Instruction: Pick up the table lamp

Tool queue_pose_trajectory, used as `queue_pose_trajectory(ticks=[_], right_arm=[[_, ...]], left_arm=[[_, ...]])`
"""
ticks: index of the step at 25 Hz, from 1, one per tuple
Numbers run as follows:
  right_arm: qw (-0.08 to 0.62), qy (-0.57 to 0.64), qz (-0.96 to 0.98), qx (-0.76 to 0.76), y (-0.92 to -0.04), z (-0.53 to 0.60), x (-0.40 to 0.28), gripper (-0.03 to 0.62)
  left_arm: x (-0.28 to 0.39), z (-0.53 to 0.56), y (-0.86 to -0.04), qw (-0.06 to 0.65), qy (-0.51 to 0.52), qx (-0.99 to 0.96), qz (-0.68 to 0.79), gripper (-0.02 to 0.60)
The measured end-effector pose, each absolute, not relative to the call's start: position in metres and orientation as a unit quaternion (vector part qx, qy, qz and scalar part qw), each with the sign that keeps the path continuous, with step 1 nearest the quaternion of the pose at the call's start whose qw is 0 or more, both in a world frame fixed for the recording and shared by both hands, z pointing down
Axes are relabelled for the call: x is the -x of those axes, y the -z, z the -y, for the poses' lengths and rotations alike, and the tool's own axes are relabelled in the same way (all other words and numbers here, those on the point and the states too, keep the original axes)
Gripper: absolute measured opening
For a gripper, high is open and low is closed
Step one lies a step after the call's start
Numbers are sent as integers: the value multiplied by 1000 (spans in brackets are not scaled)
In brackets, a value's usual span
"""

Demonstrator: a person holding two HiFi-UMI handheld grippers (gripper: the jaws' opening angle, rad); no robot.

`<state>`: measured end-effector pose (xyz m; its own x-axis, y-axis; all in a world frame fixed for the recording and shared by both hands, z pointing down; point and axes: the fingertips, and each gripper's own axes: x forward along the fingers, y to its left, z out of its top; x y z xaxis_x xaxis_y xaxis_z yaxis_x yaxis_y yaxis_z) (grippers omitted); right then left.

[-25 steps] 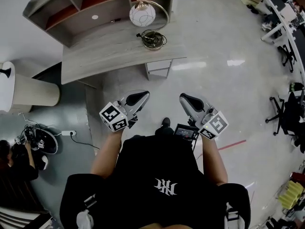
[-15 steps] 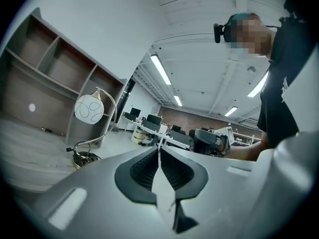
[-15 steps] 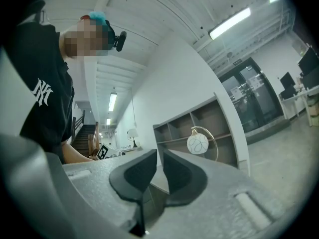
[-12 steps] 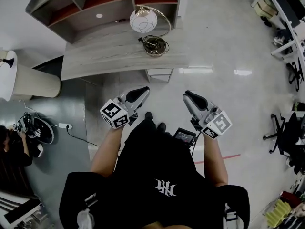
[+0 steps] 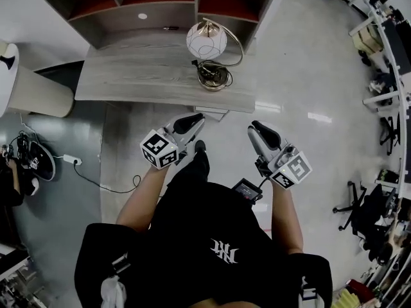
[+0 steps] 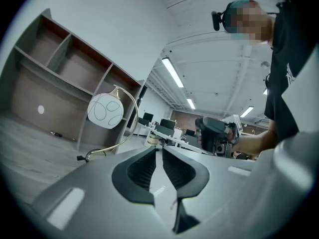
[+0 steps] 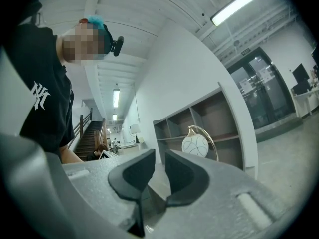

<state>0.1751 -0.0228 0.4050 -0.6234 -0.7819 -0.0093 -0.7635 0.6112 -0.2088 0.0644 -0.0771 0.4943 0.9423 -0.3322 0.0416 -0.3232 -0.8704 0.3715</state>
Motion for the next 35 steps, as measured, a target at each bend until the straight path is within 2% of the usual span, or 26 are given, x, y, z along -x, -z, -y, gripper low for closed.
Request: queue_pose_trajectory(ticks=[6,13,23,35], right_arm=[[28,91,-906,412,-399,92,-187,71],[2,100,-906,411,-400,164,-201,80],[-43,95,-925,364,-412,246,-209,95],[-57,105,-958,262,-424,283,-202,129]], left_arm=[[-68,140,-509,163,-2,-960,228,58],[-71,189,-534,163,-17,-951,262,66],[-109,241,-559,137,-48,-938,314,94],[-145,281,-613,89,-114,-926,349,121]])
